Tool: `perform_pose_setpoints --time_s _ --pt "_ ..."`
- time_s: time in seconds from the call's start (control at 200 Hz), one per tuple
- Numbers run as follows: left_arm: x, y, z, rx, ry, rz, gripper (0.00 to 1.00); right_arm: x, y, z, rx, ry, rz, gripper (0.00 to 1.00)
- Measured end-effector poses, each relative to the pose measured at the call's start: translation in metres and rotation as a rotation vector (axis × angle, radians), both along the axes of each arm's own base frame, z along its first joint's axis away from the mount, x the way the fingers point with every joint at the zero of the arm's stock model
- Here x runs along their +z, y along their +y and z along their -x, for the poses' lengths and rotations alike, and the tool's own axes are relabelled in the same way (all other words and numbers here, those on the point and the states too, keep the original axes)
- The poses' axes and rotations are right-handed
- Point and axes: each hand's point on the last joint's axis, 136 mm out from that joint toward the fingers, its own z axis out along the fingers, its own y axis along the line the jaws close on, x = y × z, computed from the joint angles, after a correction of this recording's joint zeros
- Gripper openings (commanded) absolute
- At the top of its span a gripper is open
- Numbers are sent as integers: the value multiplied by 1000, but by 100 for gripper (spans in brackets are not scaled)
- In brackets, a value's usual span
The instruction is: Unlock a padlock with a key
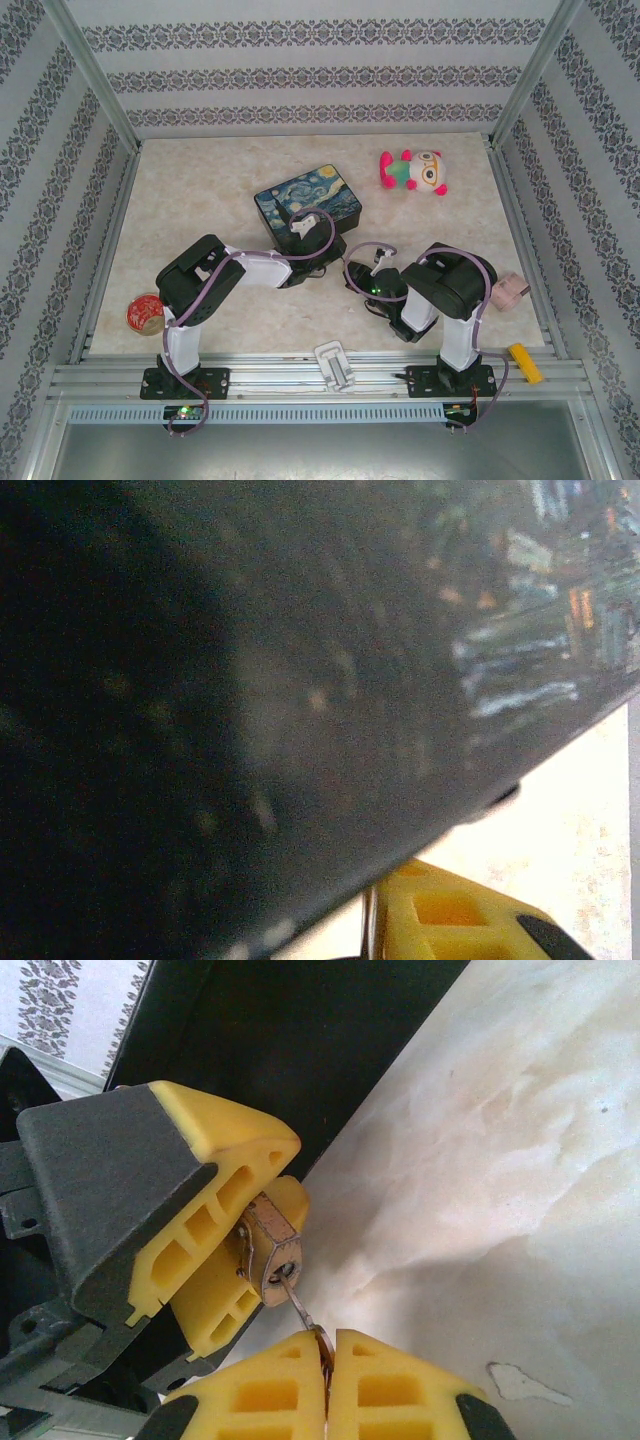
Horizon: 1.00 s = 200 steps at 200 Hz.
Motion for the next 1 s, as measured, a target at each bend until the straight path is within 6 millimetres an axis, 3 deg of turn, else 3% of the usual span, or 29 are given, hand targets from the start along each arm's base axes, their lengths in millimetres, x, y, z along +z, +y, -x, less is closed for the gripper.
perform_pose_setpoints --time_s 0.999 --pt "1 4 -11 21 19 19 4 1 8 -14 -24 8 2 0"
